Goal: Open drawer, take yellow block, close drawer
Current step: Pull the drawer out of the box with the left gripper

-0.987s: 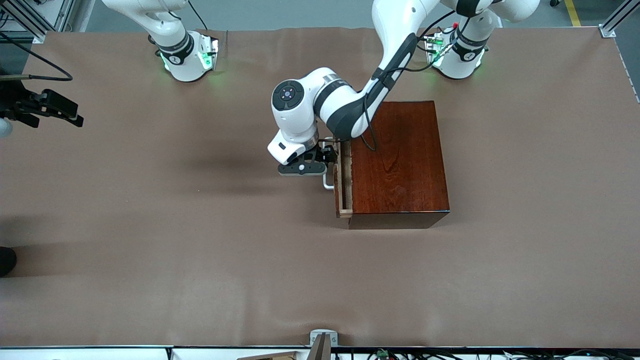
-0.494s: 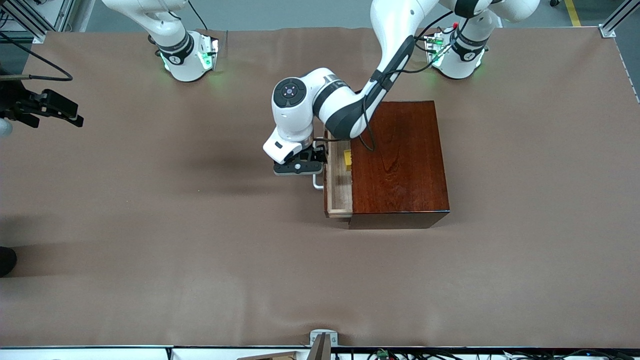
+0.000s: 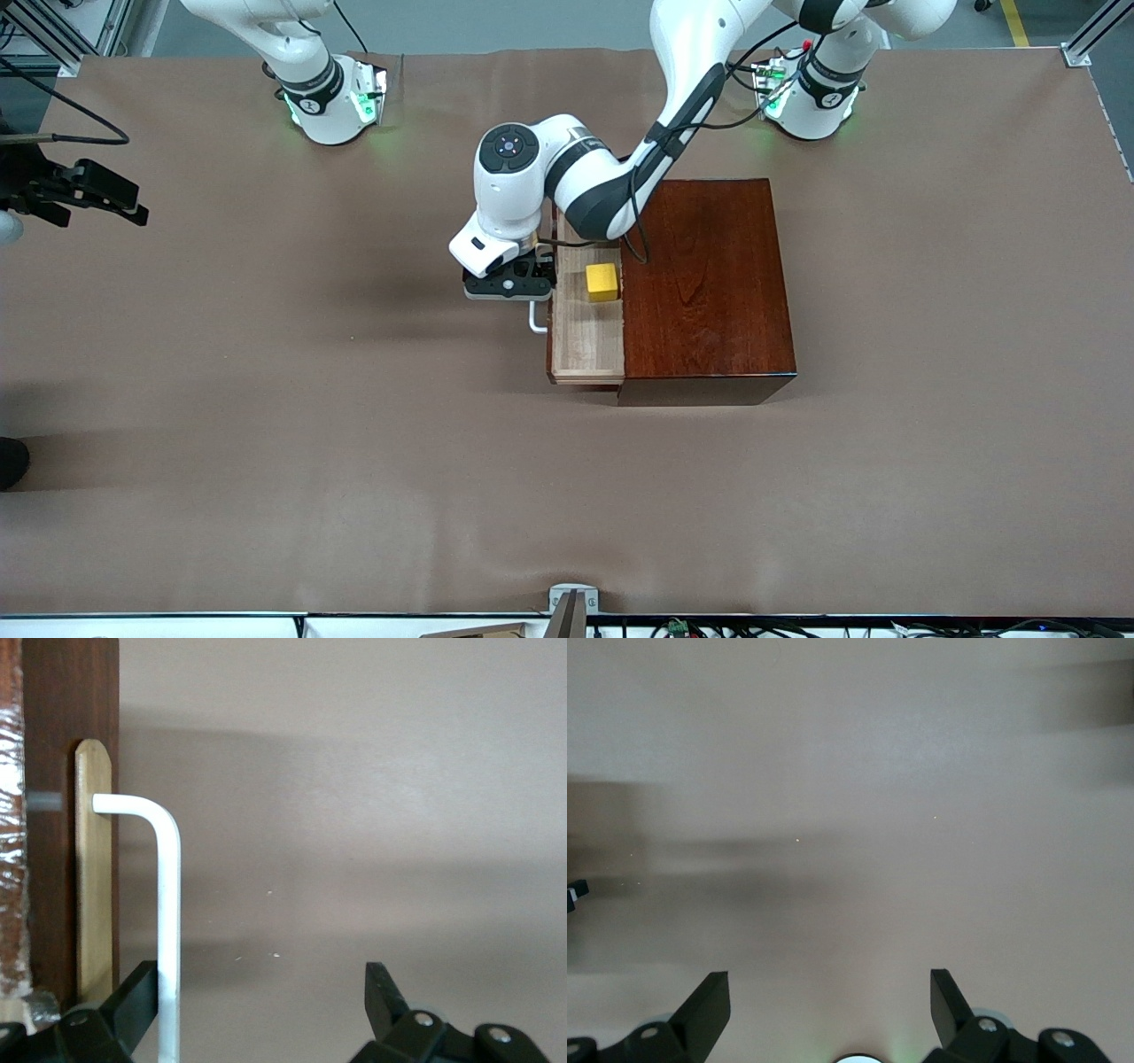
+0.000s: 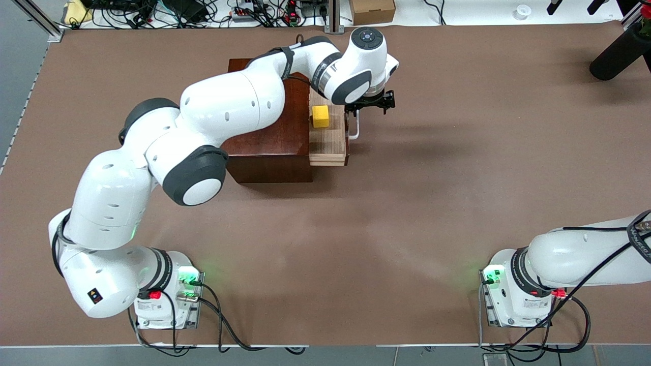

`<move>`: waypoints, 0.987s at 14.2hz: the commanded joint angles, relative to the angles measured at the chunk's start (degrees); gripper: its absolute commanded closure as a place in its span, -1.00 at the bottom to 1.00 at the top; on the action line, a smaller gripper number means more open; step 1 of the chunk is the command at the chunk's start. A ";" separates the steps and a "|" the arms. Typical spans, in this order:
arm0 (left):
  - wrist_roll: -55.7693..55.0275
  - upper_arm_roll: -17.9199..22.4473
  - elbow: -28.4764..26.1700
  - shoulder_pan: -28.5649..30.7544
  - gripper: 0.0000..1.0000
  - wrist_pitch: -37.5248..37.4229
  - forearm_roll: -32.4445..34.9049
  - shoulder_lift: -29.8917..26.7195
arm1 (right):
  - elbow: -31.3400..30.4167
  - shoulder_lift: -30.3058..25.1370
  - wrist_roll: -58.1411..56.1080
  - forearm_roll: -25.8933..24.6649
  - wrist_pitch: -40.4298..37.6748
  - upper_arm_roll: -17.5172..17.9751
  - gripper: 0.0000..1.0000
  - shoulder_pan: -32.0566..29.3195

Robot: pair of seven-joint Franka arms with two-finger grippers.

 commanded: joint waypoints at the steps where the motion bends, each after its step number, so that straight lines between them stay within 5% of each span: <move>1: -1.20 -2.49 1.70 -0.50 -1.00 5.30 -3.12 1.54 | 0.77 0.49 -0.65 0.72 -0.62 0.67 -1.00 -1.15; 14: -3.66 -7.06 2.23 -0.59 -1.00 15.86 -4.01 1.89 | 0.77 0.49 -0.65 0.72 -0.53 0.67 -1.00 -1.15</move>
